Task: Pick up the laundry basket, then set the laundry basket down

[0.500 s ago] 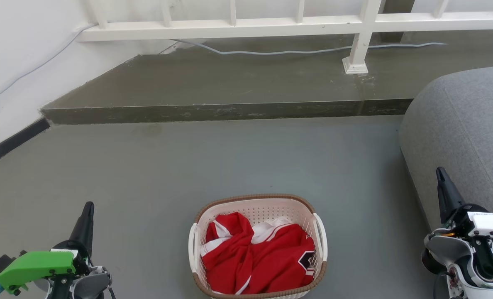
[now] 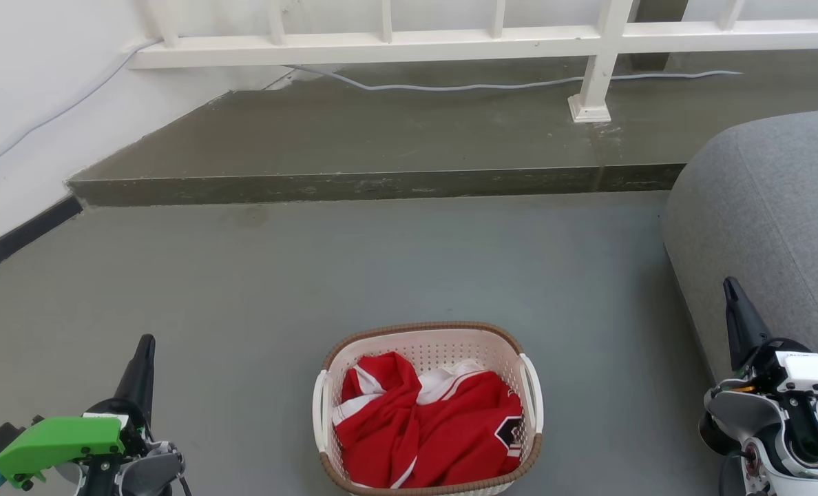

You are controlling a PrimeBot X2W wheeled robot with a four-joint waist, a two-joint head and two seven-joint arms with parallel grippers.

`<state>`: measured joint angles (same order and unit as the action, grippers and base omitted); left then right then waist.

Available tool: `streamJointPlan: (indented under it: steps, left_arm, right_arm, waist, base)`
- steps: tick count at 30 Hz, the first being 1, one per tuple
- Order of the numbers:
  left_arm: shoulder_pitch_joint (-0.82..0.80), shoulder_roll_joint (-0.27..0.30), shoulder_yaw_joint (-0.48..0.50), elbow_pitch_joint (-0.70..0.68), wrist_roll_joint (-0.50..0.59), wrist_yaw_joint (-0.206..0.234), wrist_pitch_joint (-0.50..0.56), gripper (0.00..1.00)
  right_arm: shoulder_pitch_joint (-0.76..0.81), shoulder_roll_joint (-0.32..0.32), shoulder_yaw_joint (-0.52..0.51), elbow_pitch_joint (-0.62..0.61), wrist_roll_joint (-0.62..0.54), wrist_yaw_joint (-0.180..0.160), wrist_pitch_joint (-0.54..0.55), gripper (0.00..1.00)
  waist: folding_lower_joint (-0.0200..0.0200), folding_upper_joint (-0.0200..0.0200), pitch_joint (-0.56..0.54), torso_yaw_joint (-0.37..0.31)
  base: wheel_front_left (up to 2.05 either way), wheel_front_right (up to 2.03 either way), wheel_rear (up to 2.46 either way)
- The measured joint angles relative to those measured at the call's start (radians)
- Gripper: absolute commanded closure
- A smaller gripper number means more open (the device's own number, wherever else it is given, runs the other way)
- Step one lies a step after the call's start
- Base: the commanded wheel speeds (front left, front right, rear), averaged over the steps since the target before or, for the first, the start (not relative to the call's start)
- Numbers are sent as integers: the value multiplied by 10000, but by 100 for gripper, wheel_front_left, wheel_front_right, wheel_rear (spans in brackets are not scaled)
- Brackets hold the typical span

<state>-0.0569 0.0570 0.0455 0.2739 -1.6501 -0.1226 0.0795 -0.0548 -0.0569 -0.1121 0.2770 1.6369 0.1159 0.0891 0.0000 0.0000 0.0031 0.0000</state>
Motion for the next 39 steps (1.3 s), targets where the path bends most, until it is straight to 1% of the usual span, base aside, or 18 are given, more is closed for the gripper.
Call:
streamJointPlan:
  steps: [8,9,15,25,29,33,39]
  left_arm:
    - [0,-4,15,0,2,0,0,100]
    - [0,-4,15,0,2,0,0,0]
    - [398,-228,-104,458,-2,12,-12,0]
    - [378,-234,-165,337,0,12,-113,0]
    - [370,-234,-238,219,46,12,-169,0]
    - [352,-190,-456,4,612,12,-360,0]
    - [164,40,-608,-261,1406,12,-759,0]
  right_arm:
    - [0,2,-4,0,-2,0,0,100]
    - [0,2,-4,0,-2,0,0,0]
    - [472,242,12,483,2,-31,-4,0]
    - [474,234,13,341,-119,-29,-194,0]
    - [474,228,52,247,-368,-29,-314,0]
    - [474,109,153,130,-744,-29,-495,0]
    - [472,-165,255,-23,-1570,-29,-769,0]
  waist:
    - [0,0,0,0]
    - [0,0,0,0]
    - [0,0,1,-1]
    - [0,0,0,6]
    - [0,0,3,14]
    - [0,0,14,27]
    - [0,0,27,44]
  base:
    - [0,0,0]
    - [0,0,0]
    - [0,0,0]
    - [0,0,0]
    - [0,0,0]
    - [0,0,0]
    - [0,0,0]
